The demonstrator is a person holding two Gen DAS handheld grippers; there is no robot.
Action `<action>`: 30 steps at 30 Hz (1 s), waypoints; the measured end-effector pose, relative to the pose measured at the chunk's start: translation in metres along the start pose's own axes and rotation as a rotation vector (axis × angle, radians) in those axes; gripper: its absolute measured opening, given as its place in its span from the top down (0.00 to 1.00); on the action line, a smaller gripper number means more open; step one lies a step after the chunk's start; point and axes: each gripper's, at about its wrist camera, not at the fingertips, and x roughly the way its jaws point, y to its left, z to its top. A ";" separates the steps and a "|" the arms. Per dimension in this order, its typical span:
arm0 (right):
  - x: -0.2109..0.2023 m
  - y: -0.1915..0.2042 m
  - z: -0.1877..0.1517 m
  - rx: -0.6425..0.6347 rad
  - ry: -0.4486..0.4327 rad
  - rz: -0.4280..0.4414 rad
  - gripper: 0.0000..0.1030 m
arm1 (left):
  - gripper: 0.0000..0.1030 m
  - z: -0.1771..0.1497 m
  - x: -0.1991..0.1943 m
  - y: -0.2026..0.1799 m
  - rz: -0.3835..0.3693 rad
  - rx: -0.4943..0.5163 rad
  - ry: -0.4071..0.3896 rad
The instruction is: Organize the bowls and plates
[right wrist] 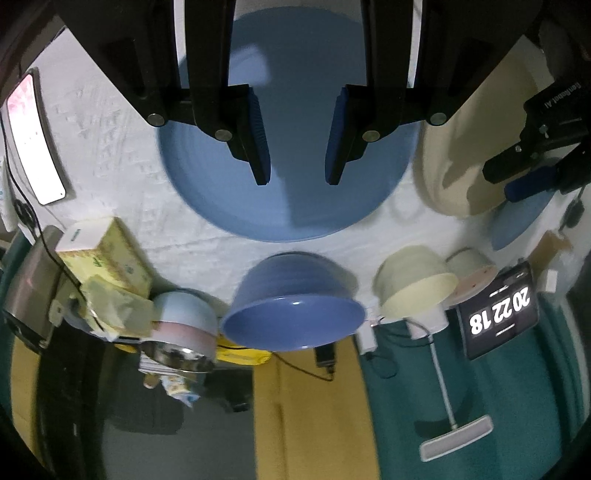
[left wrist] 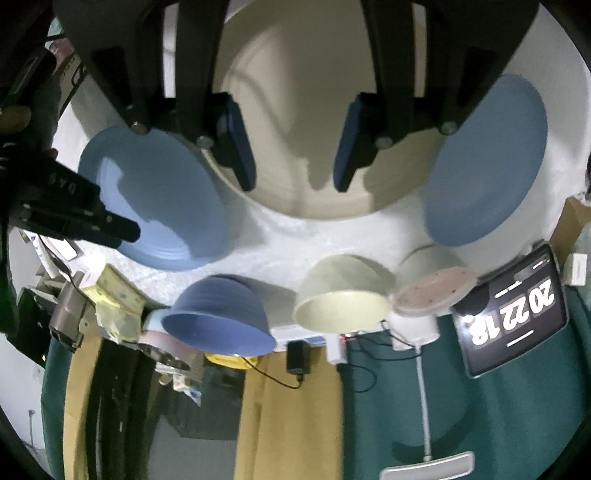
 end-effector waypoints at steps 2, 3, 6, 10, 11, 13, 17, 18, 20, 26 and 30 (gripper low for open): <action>-0.001 0.010 0.001 -0.013 0.001 0.006 0.68 | 0.56 -0.002 -0.006 0.010 0.008 -0.014 -0.013; -0.001 0.015 0.002 -0.021 0.001 0.010 0.68 | 0.56 -0.003 -0.008 0.012 0.014 -0.019 -0.019; -0.003 0.028 0.005 -0.037 -0.001 0.026 0.68 | 0.56 -0.003 -0.019 0.028 0.030 -0.040 -0.045; -0.004 0.054 0.013 -0.081 -0.007 0.057 0.68 | 0.55 -0.003 -0.034 0.050 0.068 -0.056 -0.089; -0.003 0.060 0.015 -0.091 -0.009 0.062 0.68 | 0.55 -0.003 -0.037 0.057 0.078 -0.066 -0.098; -0.001 0.073 0.018 -0.104 -0.013 0.076 0.68 | 0.55 -0.004 -0.042 0.069 0.093 -0.087 -0.109; 0.004 0.099 0.021 -0.140 -0.014 0.101 0.68 | 0.55 -0.010 -0.048 0.099 0.133 -0.119 -0.122; 0.006 0.107 0.021 -0.153 -0.012 0.105 0.68 | 0.55 -0.011 -0.048 0.109 0.147 -0.126 -0.120; 0.008 0.118 0.022 -0.167 -0.017 0.109 0.68 | 0.55 -0.013 -0.048 0.121 0.164 -0.137 -0.118; 0.019 0.147 0.021 -0.202 -0.008 0.127 0.68 | 0.55 -0.021 -0.050 0.162 0.210 -0.180 -0.126; 0.029 0.168 0.019 -0.225 0.009 0.138 0.68 | 0.55 -0.027 -0.048 0.183 0.236 -0.210 -0.122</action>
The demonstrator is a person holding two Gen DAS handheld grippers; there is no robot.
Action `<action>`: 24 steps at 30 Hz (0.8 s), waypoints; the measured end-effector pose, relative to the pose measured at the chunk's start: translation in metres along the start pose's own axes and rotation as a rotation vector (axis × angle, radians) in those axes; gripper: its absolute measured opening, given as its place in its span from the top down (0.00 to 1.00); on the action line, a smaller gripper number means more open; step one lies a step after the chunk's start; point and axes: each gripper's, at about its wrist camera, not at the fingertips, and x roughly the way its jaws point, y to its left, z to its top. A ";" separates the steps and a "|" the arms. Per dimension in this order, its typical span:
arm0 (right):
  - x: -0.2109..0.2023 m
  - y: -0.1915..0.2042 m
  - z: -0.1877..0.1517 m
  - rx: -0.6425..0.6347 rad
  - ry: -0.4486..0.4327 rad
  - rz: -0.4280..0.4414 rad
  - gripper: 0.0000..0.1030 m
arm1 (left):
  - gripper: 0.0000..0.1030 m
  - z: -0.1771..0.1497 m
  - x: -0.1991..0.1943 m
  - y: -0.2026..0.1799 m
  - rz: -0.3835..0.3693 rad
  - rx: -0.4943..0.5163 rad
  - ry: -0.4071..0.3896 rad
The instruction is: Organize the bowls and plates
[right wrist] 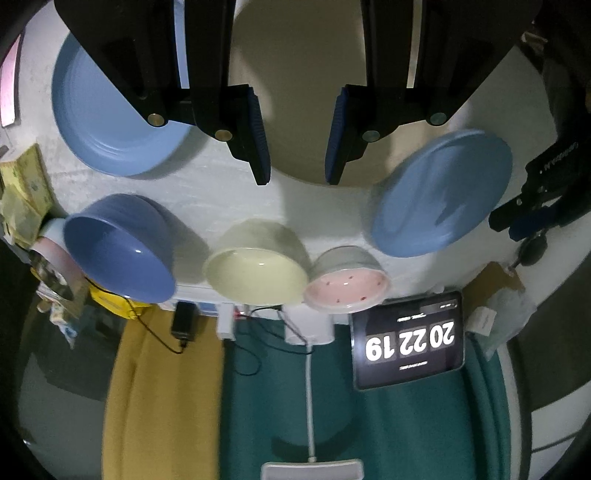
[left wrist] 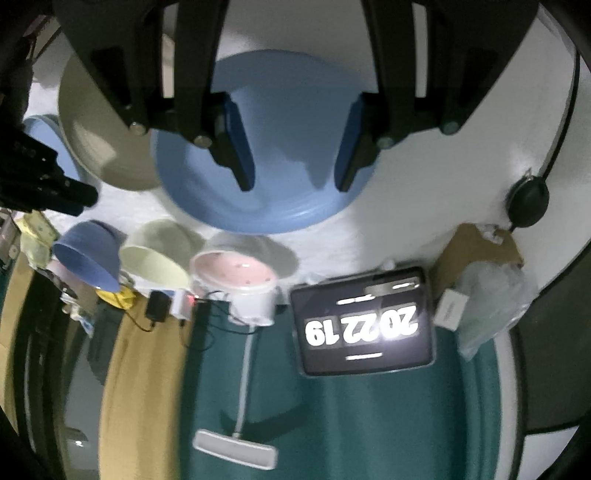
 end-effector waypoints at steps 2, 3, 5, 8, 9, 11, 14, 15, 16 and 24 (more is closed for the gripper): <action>0.004 0.008 0.003 -0.010 0.008 0.005 0.68 | 0.55 -0.002 0.006 0.014 0.018 -0.018 0.009; 0.007 0.012 0.005 -0.015 0.014 0.008 0.68 | 0.55 -0.002 0.008 0.020 0.027 -0.026 0.013; 0.012 0.019 0.008 -0.023 0.020 0.013 0.68 | 0.54 -0.004 0.014 0.033 0.046 -0.044 0.023; 0.020 0.029 0.011 -0.030 0.033 0.024 0.68 | 0.54 -0.008 0.022 0.051 0.071 -0.069 0.041; 0.023 0.033 0.013 -0.034 0.039 0.027 0.68 | 0.54 -0.009 0.025 0.057 0.077 -0.074 0.048; 0.028 0.038 0.014 -0.039 0.048 0.033 0.68 | 0.54 -0.013 0.031 0.065 0.084 -0.085 0.065; 0.036 0.046 0.017 -0.046 0.065 0.041 0.68 | 0.51 -0.017 0.040 0.075 0.087 -0.104 0.091; 0.039 0.049 0.017 -0.046 0.069 0.044 0.68 | 0.49 -0.018 0.042 0.078 0.087 -0.109 0.096; 0.041 0.052 0.018 -0.047 0.073 0.046 0.68 | 0.46 -0.019 0.043 0.080 0.088 -0.113 0.099; 0.061 0.069 0.021 -0.064 0.110 0.059 0.68 | 0.40 -0.024 0.061 0.088 0.050 -0.130 0.160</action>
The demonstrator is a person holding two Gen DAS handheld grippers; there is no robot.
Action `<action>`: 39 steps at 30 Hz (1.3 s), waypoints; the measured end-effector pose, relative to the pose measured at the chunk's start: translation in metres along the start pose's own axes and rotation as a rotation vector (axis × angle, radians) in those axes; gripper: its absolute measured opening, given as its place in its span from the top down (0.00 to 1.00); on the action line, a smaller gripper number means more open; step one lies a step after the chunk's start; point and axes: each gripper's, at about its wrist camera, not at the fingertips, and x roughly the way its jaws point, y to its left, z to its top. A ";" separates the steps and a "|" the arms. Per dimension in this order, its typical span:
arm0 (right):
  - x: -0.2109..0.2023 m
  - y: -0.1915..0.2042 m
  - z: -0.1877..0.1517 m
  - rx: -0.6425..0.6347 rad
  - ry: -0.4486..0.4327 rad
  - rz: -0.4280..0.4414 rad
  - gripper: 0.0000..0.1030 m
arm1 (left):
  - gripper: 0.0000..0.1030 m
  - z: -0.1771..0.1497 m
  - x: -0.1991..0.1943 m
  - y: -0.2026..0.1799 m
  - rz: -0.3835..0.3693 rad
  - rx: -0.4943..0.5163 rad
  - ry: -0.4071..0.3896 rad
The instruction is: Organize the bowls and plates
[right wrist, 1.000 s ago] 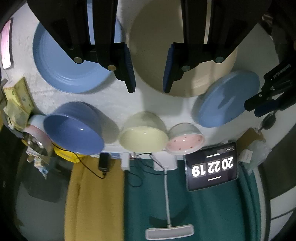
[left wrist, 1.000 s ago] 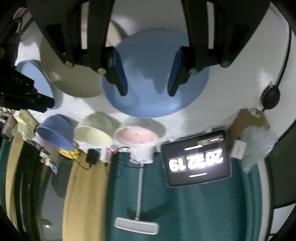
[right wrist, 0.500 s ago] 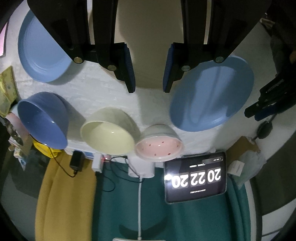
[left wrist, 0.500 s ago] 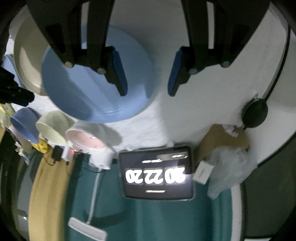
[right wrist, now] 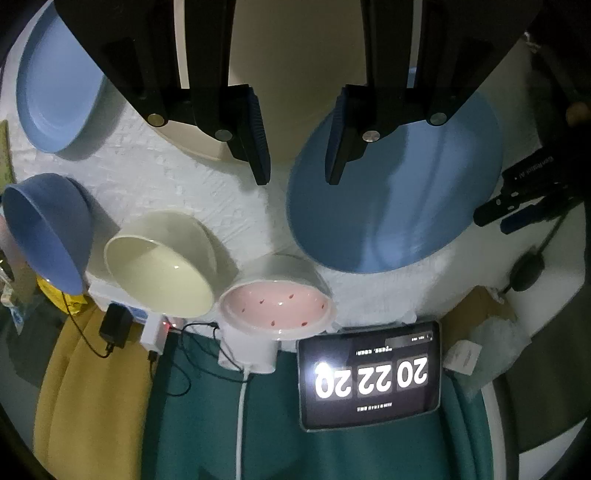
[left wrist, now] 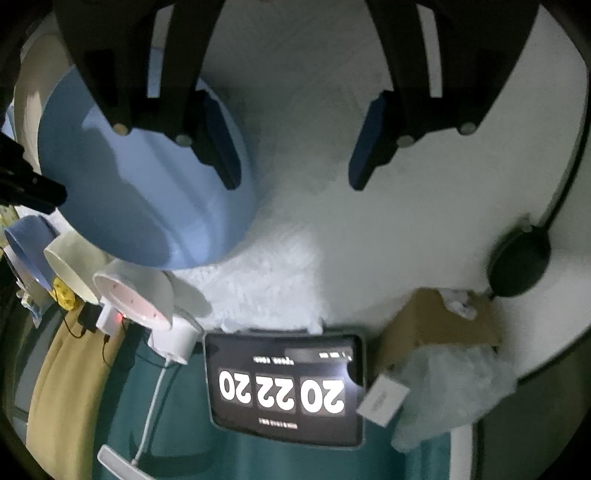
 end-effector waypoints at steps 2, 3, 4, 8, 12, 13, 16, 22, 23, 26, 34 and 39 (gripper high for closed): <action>0.005 0.001 0.001 0.001 0.012 0.001 0.68 | 0.40 0.000 0.004 -0.001 -0.012 0.004 0.019; 0.007 0.002 0.001 0.001 0.017 0.002 0.68 | 0.40 0.001 0.006 -0.002 -0.018 0.004 0.026; 0.009 0.002 0.001 0.000 0.023 0.002 0.68 | 0.40 0.001 0.008 -0.003 -0.021 0.005 0.035; 0.017 0.003 0.001 -0.001 0.041 0.011 0.68 | 0.40 0.001 0.013 -0.006 -0.035 0.016 0.057; 0.021 0.004 0.000 0.001 0.053 0.019 0.68 | 0.41 0.001 0.015 -0.010 -0.044 0.037 0.065; 0.022 0.004 0.000 0.000 0.054 0.024 0.69 | 0.47 0.001 0.015 -0.012 -0.047 0.045 0.068; 0.021 0.006 -0.001 -0.012 0.048 0.027 0.75 | 0.59 0.001 0.015 -0.017 -0.057 0.067 0.070; 0.016 0.011 -0.004 -0.038 0.039 0.032 0.77 | 0.68 -0.003 0.013 -0.031 -0.075 0.100 0.073; 0.015 0.011 -0.005 -0.041 0.034 0.025 0.77 | 0.69 -0.003 0.012 -0.031 -0.081 0.097 0.074; 0.011 0.008 -0.007 -0.034 0.032 0.034 0.77 | 0.70 -0.005 0.008 -0.033 -0.079 0.098 0.071; -0.006 0.000 -0.011 -0.016 0.000 0.021 0.82 | 0.70 -0.006 -0.009 -0.046 -0.088 0.120 0.039; -0.017 -0.008 -0.016 0.005 -0.020 0.013 0.82 | 0.70 -0.007 -0.022 -0.058 -0.092 0.136 0.018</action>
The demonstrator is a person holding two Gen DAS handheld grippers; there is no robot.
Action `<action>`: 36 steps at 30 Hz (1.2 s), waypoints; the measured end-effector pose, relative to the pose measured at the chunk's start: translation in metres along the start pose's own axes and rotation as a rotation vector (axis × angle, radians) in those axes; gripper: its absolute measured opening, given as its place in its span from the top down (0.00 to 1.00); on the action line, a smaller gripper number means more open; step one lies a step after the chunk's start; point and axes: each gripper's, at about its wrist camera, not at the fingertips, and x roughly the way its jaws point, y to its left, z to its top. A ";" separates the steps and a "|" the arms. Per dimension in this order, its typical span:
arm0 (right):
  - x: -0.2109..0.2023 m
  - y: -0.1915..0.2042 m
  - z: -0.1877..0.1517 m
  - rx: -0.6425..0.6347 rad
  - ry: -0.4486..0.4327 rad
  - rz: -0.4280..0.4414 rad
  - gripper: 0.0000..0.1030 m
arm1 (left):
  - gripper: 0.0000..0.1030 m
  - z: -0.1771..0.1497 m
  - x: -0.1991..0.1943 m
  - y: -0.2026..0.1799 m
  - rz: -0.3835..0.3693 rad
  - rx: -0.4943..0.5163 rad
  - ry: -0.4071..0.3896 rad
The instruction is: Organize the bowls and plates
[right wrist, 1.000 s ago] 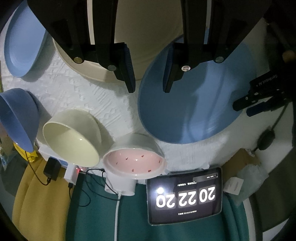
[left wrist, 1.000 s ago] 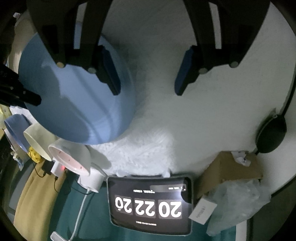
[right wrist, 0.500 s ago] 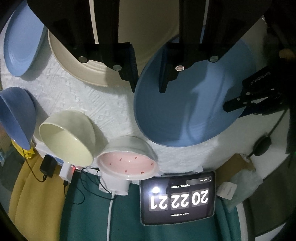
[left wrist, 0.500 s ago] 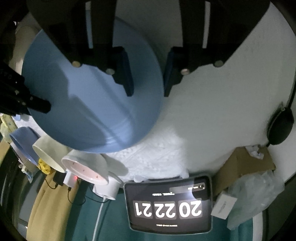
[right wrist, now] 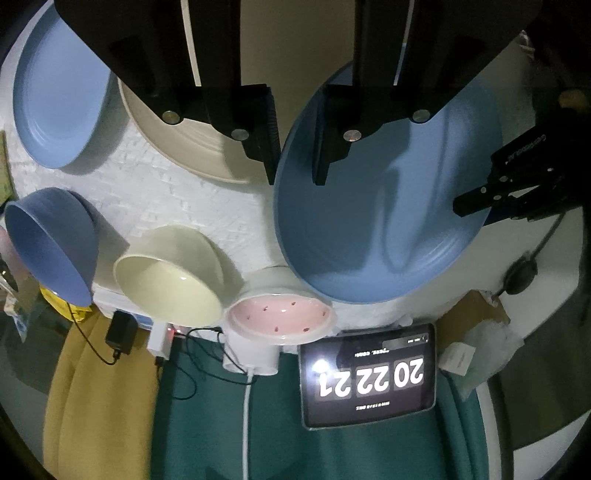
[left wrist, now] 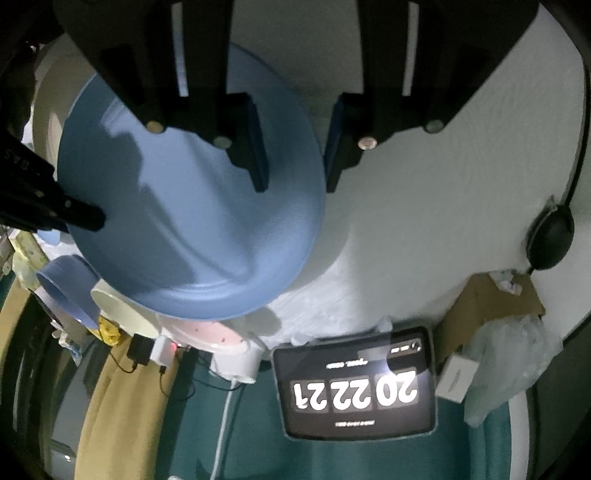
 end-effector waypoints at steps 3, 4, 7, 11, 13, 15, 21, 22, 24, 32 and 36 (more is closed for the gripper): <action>-0.010 -0.006 -0.003 0.010 -0.017 -0.002 0.82 | 0.70 0.002 -0.008 -0.009 -0.002 0.014 -0.014; -0.013 -0.008 -0.004 0.015 -0.024 -0.004 0.82 | 0.70 0.002 -0.010 -0.013 -0.003 0.020 -0.020; -0.022 -0.016 -0.007 0.032 -0.042 -0.011 0.82 | 0.70 0.003 -0.017 -0.025 -0.008 0.039 -0.032; -0.034 -0.029 -0.014 0.056 -0.061 -0.017 0.82 | 0.70 0.004 -0.026 -0.042 -0.015 0.064 -0.040; -0.040 -0.036 -0.017 0.068 -0.070 -0.021 0.82 | 0.70 0.004 -0.029 -0.050 -0.020 0.074 -0.044; -0.047 -0.044 -0.021 0.082 -0.081 -0.025 0.82 | 0.70 0.004 -0.032 -0.059 -0.025 0.088 -0.046; -0.064 -0.069 -0.031 0.129 -0.106 -0.041 0.82 | 0.70 0.005 -0.040 -0.090 -0.042 0.133 -0.047; -0.066 -0.073 -0.032 0.135 -0.109 -0.043 0.82 | 0.70 0.005 -0.041 -0.095 -0.044 0.140 -0.047; -0.071 -0.082 -0.035 0.148 -0.115 -0.048 0.82 | 0.70 0.005 -0.043 -0.106 -0.051 0.155 -0.048; -0.089 -0.117 -0.048 0.205 -0.144 -0.066 0.82 | 0.70 0.003 -0.047 -0.143 -0.071 0.211 -0.039; -0.096 -0.133 -0.055 0.231 -0.153 -0.072 0.82 | 0.70 0.002 -0.048 -0.161 -0.080 0.236 -0.032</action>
